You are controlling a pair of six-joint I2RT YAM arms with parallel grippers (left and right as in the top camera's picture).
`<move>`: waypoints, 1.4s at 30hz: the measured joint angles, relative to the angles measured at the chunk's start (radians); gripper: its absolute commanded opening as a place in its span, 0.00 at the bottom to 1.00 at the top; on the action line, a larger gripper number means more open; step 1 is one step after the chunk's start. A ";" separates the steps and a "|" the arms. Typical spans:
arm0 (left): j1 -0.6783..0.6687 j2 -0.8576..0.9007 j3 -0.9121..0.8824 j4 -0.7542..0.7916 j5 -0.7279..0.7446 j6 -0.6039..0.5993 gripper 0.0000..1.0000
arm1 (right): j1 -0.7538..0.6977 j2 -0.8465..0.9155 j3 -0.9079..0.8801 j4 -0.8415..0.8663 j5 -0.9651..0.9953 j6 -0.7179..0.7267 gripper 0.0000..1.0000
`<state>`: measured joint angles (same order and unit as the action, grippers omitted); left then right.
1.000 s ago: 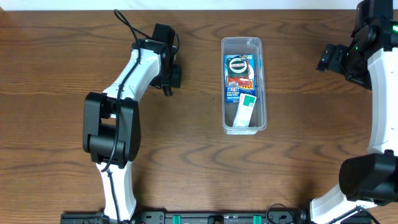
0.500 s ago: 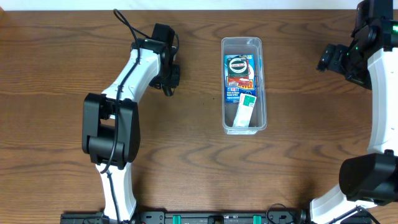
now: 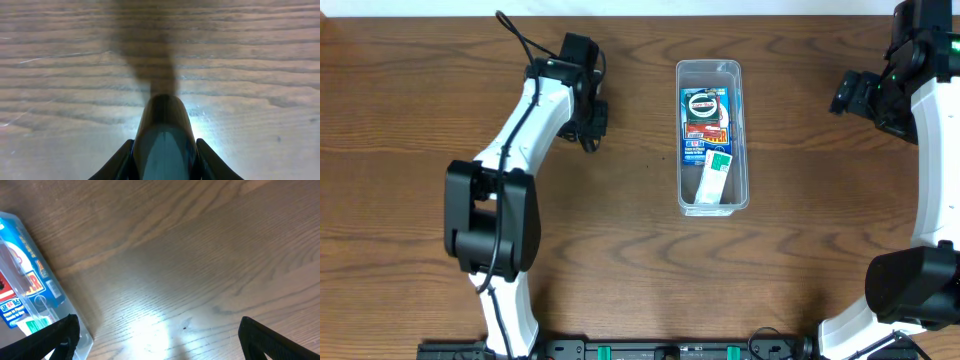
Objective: Pack container
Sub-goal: 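Grasp the dark bottle by its body with the left gripper, then carry the bottle over the container and lower it inside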
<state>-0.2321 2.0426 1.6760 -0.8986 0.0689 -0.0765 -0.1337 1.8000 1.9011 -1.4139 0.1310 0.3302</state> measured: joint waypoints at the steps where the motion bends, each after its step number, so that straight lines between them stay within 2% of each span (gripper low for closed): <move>1: 0.000 -0.017 0.000 -0.004 0.001 -0.002 0.33 | 0.000 0.000 0.000 0.000 0.000 0.000 0.99; 8: -0.052 -0.245 0.000 -0.013 0.050 -0.006 0.33 | 0.000 0.000 0.000 0.000 0.000 0.000 0.99; 16: -0.293 -0.467 0.000 0.045 0.098 -0.061 0.33 | 0.000 0.000 0.000 0.000 0.000 0.000 0.99; 23: -0.423 -0.433 0.000 0.046 0.083 -0.177 0.33 | 0.000 0.000 0.000 0.000 0.000 0.000 0.99; 33: -0.448 -0.287 0.000 0.045 0.042 -0.409 0.33 | 0.000 0.000 0.000 0.000 0.000 0.000 0.99; 42: -0.496 -0.245 0.000 0.069 0.022 -0.477 0.33 | 0.000 0.000 0.000 0.000 0.000 0.000 0.99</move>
<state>-0.7284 1.7977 1.6760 -0.8299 0.0910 -0.5537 -0.1337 1.8000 1.9011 -1.4139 0.1310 0.3302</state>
